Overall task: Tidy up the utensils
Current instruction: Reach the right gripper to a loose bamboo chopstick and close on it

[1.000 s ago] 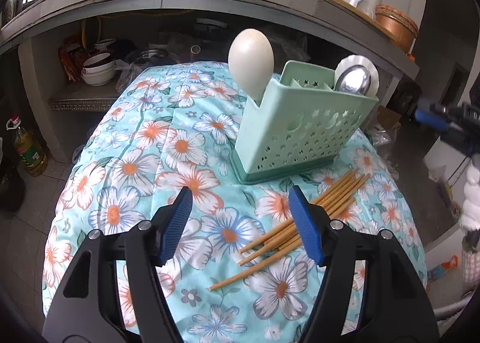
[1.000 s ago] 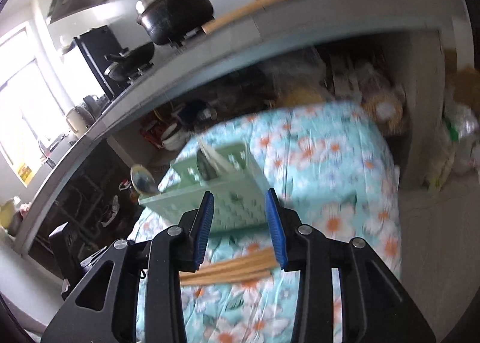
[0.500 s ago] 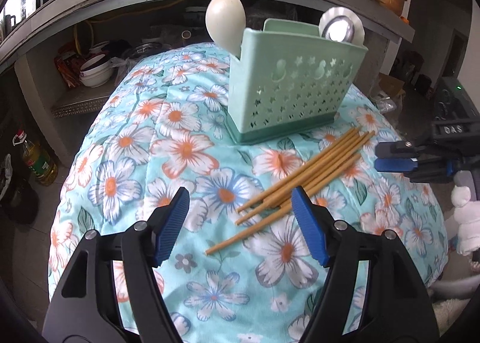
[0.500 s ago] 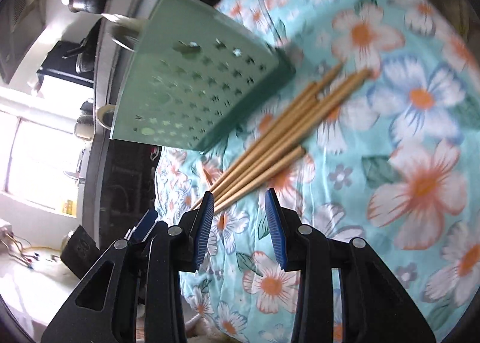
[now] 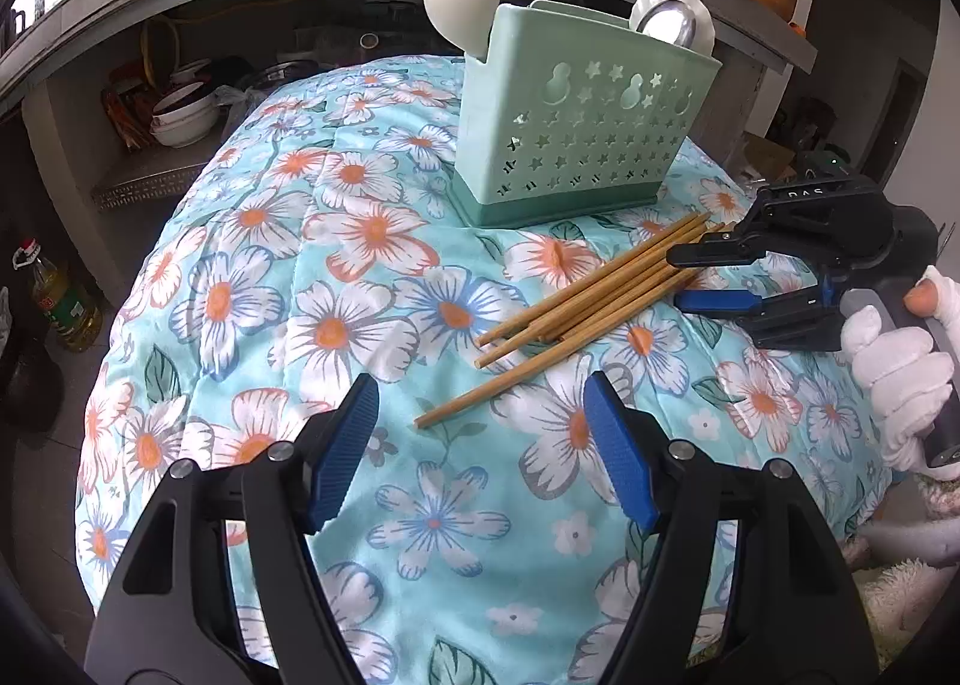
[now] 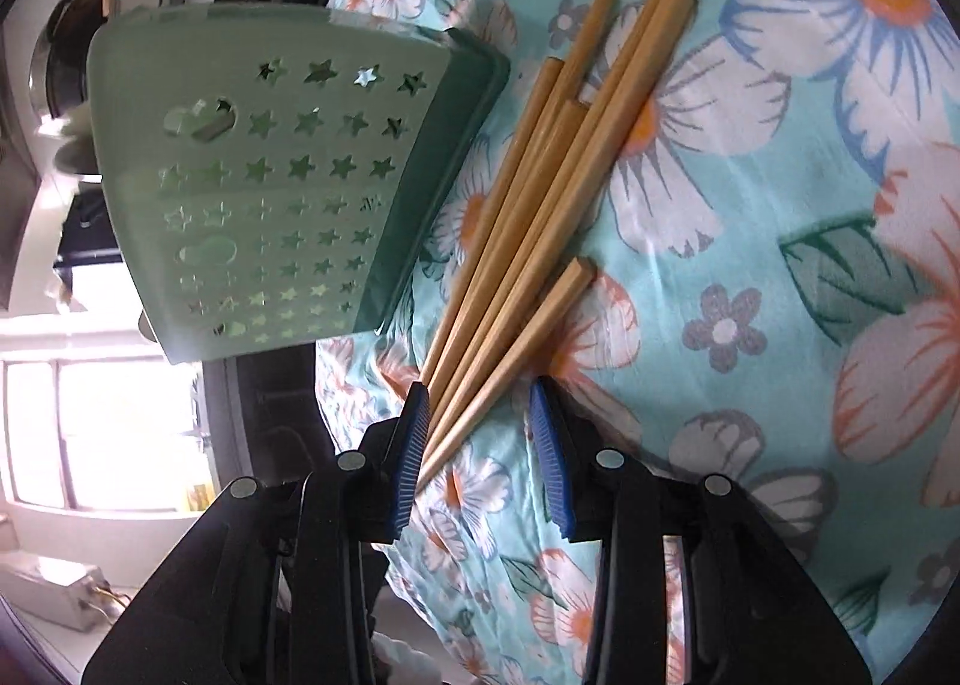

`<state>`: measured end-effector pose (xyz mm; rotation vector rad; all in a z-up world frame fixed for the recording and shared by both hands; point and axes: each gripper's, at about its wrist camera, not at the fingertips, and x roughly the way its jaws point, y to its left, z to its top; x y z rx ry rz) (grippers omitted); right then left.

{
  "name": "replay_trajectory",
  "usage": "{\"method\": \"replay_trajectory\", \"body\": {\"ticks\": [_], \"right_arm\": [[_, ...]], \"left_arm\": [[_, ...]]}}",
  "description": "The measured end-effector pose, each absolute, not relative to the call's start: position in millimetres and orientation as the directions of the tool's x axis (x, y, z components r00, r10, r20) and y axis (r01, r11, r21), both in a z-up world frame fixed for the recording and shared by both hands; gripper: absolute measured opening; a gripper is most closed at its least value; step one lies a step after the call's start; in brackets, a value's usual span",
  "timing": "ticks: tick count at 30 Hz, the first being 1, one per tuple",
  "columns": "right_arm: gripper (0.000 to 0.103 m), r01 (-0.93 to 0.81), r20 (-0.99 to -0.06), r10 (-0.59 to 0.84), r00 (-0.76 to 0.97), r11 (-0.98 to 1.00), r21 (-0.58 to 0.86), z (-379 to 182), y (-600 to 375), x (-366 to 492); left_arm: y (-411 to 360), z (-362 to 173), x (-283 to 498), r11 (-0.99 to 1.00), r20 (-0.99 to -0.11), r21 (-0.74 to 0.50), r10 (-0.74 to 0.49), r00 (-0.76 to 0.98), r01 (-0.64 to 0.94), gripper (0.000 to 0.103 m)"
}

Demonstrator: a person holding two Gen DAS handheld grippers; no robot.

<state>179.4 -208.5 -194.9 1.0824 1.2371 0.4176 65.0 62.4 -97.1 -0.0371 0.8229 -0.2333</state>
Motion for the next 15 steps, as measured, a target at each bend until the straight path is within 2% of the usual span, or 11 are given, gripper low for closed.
{"method": "replay_trajectory", "body": {"ticks": [2, 6, 9, 15], "right_arm": [[0.033, 0.293, -0.547, 0.763, 0.345, 0.467, 0.835, -196, -208, 180], [0.016, 0.322, -0.544, 0.756, 0.364, 0.446, 0.835, -204, -214, 181], [0.012, 0.325, -0.519, 0.768, 0.375, 0.416, 0.849, -208, -221, 182], [0.011, 0.301, -0.501, 0.786, 0.362, 0.410, 0.861, -209, -239, 169]], "left_arm": [[64, -98, 65, 0.972, -0.722, -0.129, -0.227, 0.654, 0.195, 0.067], [66, -97, 65, 0.971, -0.721, -0.131, -0.232, 0.653, 0.200, 0.067], [67, -94, 64, 0.971, -0.718, -0.123, -0.230, 0.657, 0.206, 0.067], [69, -89, 62, 0.972, -0.712, -0.118, -0.226, 0.664, 0.204, 0.067]]}}
